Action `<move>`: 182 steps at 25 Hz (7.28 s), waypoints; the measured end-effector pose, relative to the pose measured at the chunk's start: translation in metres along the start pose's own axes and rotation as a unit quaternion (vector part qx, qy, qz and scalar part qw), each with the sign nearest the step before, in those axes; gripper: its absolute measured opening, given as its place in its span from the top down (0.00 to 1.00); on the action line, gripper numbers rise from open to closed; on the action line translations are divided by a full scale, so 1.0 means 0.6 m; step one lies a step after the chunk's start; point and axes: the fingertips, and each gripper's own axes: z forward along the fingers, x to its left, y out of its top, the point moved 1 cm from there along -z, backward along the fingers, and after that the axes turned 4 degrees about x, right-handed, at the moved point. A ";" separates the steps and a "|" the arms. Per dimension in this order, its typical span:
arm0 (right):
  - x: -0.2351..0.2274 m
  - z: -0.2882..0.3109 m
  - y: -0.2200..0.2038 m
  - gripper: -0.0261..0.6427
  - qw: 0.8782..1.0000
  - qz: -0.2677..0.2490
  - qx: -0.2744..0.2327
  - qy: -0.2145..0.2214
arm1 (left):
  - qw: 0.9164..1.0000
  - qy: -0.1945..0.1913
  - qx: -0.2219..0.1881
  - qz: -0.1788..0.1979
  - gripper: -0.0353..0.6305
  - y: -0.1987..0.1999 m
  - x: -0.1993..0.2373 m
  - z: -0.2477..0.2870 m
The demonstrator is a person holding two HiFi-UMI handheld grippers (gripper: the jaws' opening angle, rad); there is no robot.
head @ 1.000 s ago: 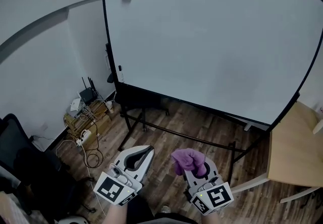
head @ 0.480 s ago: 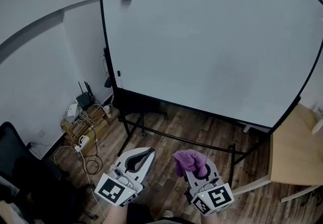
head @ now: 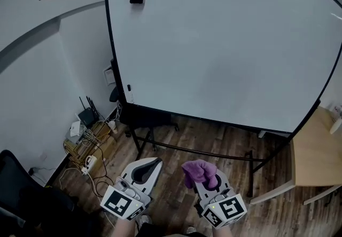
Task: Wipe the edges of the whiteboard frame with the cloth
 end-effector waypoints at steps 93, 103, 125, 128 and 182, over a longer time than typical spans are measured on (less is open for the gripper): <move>0.041 0.775 -0.116 0.83 0.991 0.039 0.056 -0.115 | 0.990 -0.125 0.047 -0.036 0.92 -0.173 0.722 0.094; 0.034 0.816 -0.199 0.82 0.983 0.067 0.095 -0.139 | 0.986 -0.140 0.066 -0.061 0.92 -0.230 0.748 0.084; 0.004 0.947 -0.404 0.82 0.968 0.099 0.175 -0.153 | 0.987 -0.101 0.111 -0.066 0.92 -0.347 0.806 0.063; -0.005 0.970 -0.414 0.82 0.968 0.092 0.180 -0.151 | 0.987 -0.085 0.115 -0.070 0.92 -0.361 0.821 0.057; -0.250 0.842 -0.440 0.82 0.946 0.069 0.223 -0.224 | 0.986 -0.053 0.137 -0.076 0.92 -0.385 0.703 0.147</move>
